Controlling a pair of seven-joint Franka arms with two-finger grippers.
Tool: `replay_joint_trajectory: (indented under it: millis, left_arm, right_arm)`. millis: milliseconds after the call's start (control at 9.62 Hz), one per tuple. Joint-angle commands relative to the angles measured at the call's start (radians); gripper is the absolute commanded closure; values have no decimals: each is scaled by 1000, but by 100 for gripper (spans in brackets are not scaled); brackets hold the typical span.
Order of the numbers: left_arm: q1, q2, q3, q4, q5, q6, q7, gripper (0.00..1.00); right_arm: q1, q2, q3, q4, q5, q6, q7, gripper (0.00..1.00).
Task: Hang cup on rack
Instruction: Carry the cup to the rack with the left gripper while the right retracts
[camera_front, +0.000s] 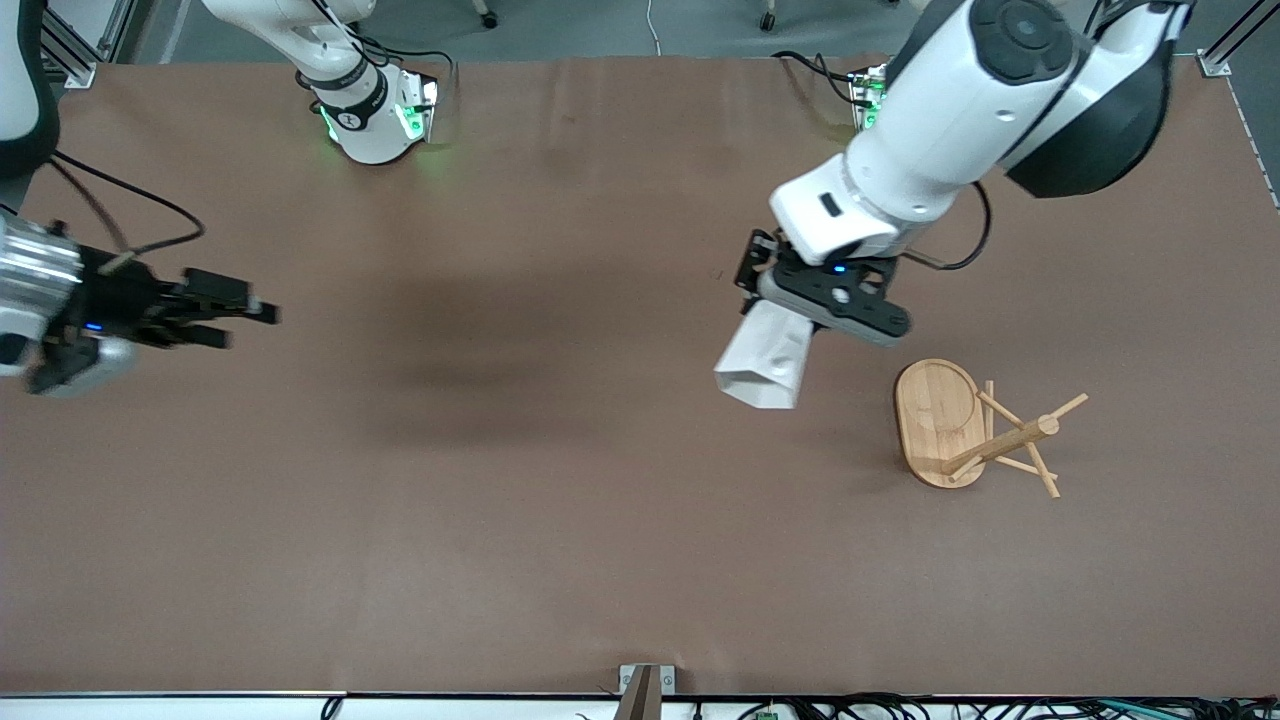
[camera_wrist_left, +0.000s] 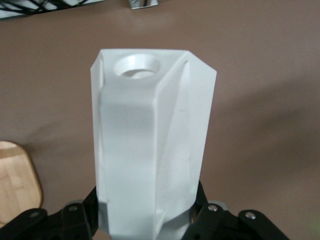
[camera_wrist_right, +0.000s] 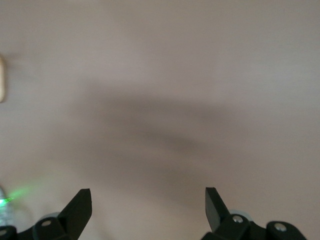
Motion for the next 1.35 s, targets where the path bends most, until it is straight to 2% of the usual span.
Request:
replay_joint_trajectory:
  millis: [0,104,208,312,727,935,1143,1247]
  left_arm:
    - [66,-42,-6,-83,17,-27,-103,69]
    - [73,-40,-5,-94,17,-28,-133,70]
    - [89,-40,-5,-115,17,-29,-140,70]
    - [112,-43,-6,-132,17,-29,-158,70]
    - [166,-56,0,-163,-4,-47,-172,71]
    - [153,-83,85,-249,-64,-21,-154,71]
    - [98,-137,167,-382,-90,78,-46,70]
    - [78,-152,210,-433,-107,124,17,70]
  right_arm:
    - [-3,-28,-1,82,-187,-60,23,0]
    - [-24,-29,0,140,-236,-118,19,0]
    - [-29,-28,-4,192,-246,-155,16,0]
    - [-21,-32,-36,217,-258,-172,13,0]
    - [-16,-72,-47,245,-266,-245,61,0]
    - [-15,-97,-24,219,-295,-221,119,0]
    - [-12,-176,-26,96,-297,-146,117,0]
    - [-7,-174,-26,94,-298,-149,122,0]
